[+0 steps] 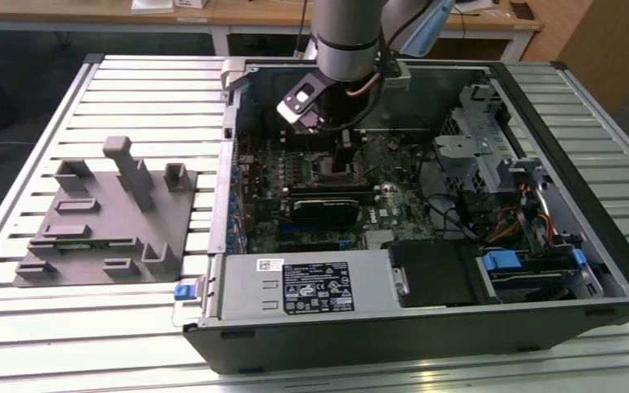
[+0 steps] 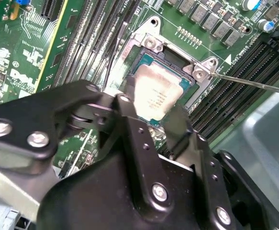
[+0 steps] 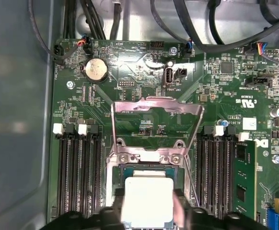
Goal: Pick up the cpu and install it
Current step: 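Place the cpu into insertion slot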
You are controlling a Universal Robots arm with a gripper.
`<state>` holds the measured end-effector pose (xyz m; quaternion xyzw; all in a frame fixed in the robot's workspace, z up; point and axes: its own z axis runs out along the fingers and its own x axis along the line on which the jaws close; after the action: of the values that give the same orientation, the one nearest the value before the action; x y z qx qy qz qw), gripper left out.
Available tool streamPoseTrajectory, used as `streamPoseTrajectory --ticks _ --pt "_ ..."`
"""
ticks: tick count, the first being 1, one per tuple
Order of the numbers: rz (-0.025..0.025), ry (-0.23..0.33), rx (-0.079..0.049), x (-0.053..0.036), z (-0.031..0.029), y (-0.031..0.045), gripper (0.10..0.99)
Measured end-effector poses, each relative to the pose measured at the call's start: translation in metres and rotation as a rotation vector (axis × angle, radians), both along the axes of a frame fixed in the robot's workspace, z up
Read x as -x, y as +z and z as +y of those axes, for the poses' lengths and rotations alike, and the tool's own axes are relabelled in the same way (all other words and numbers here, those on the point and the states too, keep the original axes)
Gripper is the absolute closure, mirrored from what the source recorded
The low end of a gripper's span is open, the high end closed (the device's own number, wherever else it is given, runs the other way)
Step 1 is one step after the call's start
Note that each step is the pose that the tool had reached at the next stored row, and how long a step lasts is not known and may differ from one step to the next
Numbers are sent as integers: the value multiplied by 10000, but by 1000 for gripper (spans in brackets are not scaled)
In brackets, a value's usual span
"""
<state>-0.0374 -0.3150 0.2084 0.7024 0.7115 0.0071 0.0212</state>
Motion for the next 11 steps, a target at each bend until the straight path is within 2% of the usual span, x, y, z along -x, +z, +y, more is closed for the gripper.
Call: streamPoseTrajectory --ticks 1,3,5,7,8,10,11 --pt "0 0 0 0 0 9 616" --pt "1 1 1 0 0 21 729" --pt "-2 0 -3 -1 1 22 729" --pt "0 0 -1 0 0 24 851" --pt "0 0 0 0 0 24 851" --pt "0 0 -1 0 0 24 965" --pt "0 0 0 0 0 24 965"
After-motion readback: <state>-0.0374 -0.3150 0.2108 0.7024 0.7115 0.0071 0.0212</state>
